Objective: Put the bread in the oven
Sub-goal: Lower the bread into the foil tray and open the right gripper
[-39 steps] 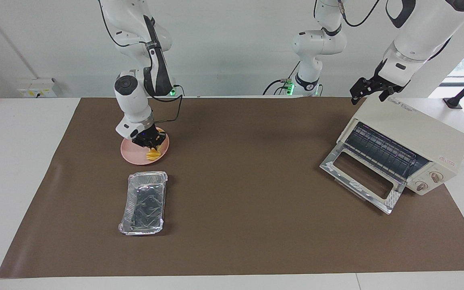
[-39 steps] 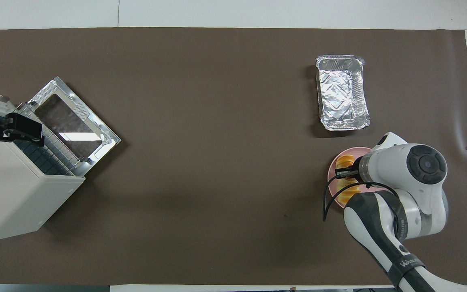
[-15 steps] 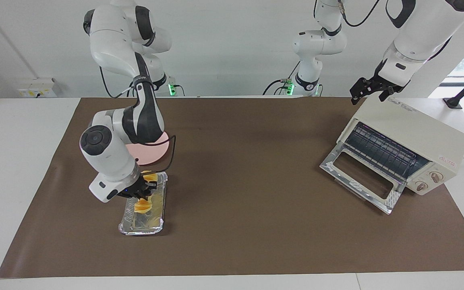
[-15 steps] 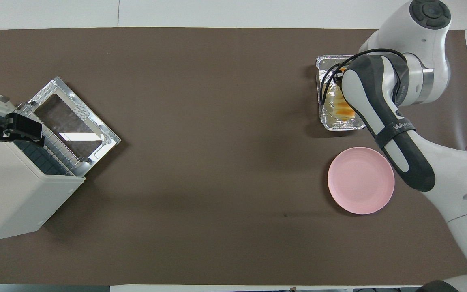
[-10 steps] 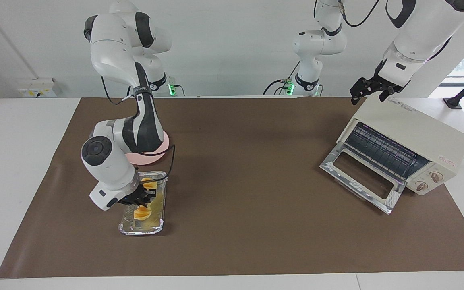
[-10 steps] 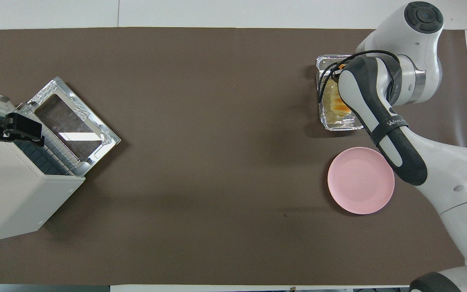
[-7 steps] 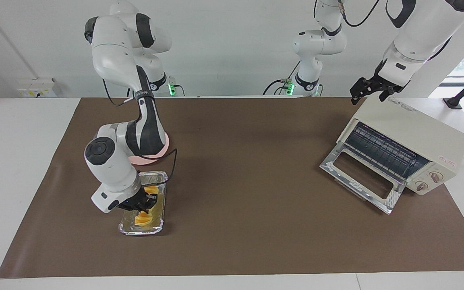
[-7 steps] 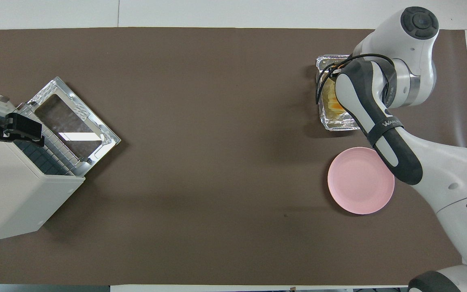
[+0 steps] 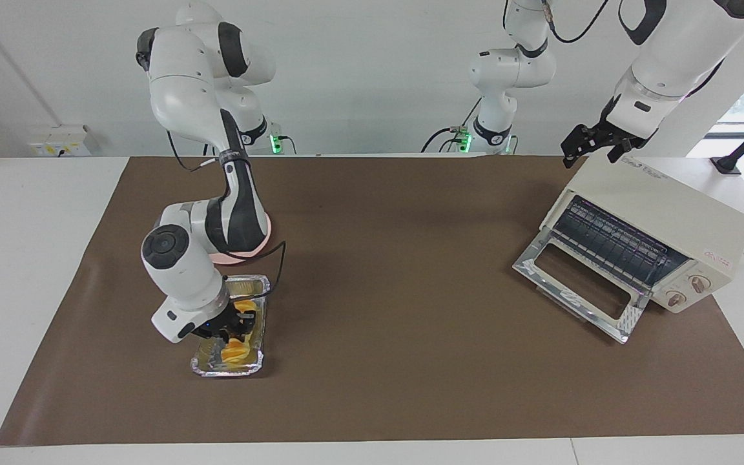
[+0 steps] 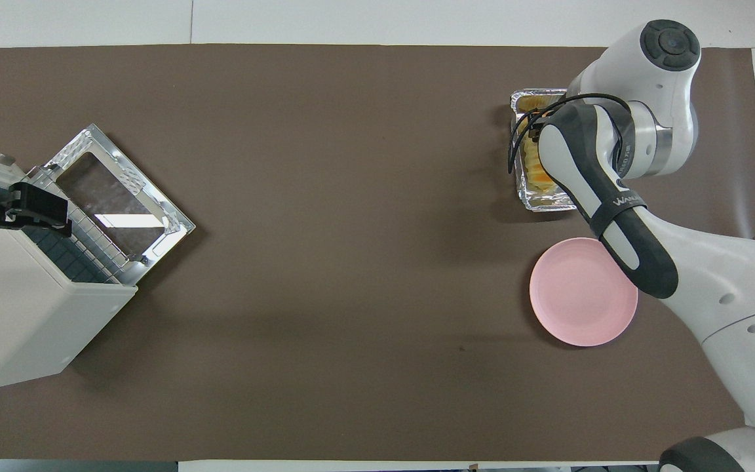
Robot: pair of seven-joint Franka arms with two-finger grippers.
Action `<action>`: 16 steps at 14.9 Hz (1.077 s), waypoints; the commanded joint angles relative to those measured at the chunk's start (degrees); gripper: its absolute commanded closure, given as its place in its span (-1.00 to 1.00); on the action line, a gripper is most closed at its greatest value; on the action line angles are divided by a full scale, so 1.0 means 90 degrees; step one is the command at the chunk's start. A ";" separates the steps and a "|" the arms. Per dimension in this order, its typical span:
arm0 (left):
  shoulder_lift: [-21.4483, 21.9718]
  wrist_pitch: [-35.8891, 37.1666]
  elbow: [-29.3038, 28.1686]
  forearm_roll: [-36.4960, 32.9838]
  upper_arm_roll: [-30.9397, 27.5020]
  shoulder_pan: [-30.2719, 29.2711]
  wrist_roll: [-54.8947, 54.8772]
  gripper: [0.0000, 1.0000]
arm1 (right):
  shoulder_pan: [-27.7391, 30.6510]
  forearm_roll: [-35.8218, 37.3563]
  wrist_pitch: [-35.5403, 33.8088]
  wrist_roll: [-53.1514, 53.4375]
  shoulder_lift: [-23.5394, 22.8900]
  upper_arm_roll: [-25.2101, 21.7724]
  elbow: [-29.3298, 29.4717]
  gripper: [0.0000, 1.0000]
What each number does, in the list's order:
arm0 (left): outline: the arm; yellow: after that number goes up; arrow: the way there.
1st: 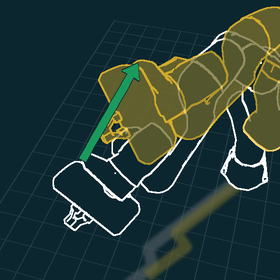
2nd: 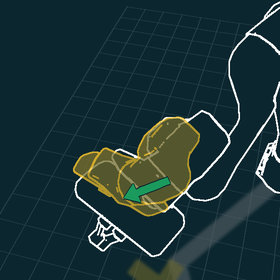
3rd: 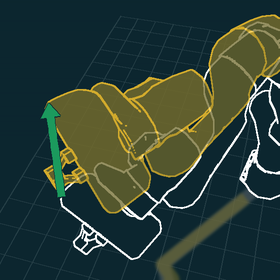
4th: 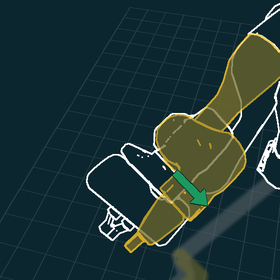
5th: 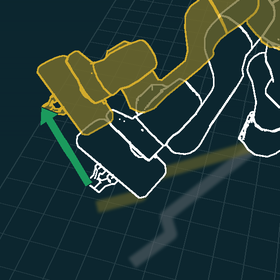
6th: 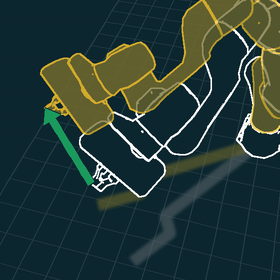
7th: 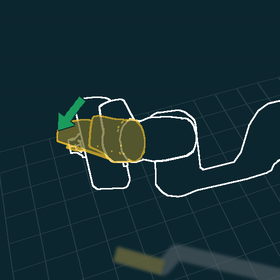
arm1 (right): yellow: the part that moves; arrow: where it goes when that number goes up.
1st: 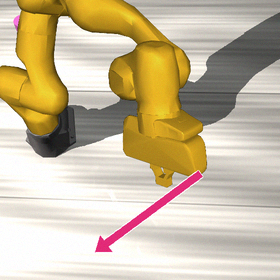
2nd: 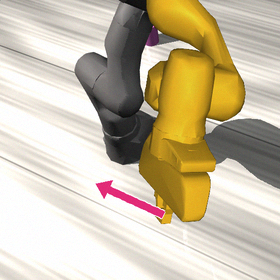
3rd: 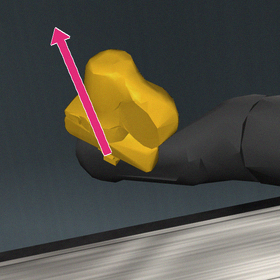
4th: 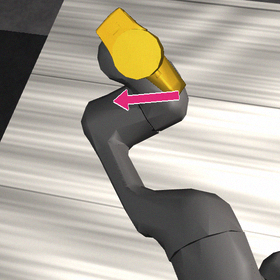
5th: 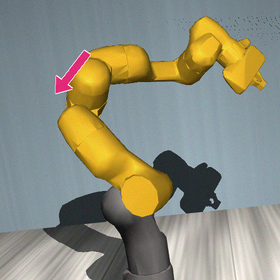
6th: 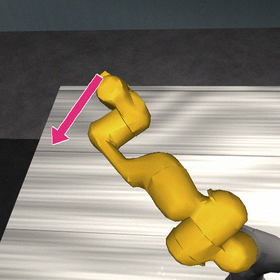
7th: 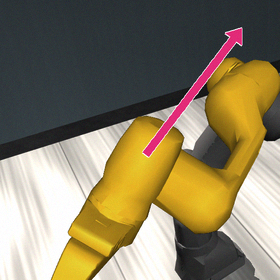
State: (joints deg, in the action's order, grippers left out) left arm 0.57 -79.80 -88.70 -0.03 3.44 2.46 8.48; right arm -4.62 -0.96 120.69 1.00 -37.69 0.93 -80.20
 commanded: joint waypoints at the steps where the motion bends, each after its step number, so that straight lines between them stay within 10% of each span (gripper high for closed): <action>1: 0.0200 -0.0117 -0.0242 0.0130 -0.0011 -0.0048 -0.0025 -1.00 | 0.0064 -0.0059 -0.0391 -0.0053 0.0310 0.0014 -0.0044 -1.00; 9: 0.0200 -0.0117 -0.0242 0.0130 -0.0011 -0.0048 -0.0025 -1.00 | 0.0523 -0.0010 -0.0676 -0.1165 0.0272 -0.0006 0.0190 -1.00; 16: 0.0200 -0.0117 -0.0242 0.0130 -0.0011 -0.0048 -0.0025 -1.00 | 0.0504 0.0204 0.0525 -0.1186 0.0398 -0.0025 -0.0786 -0.84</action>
State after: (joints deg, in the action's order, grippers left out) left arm 0.57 -79.80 -88.70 -0.03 3.44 2.46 8.48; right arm -0.19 0.07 123.50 -8.72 -35.24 0.64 -84.67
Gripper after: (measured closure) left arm 0.000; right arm 0.022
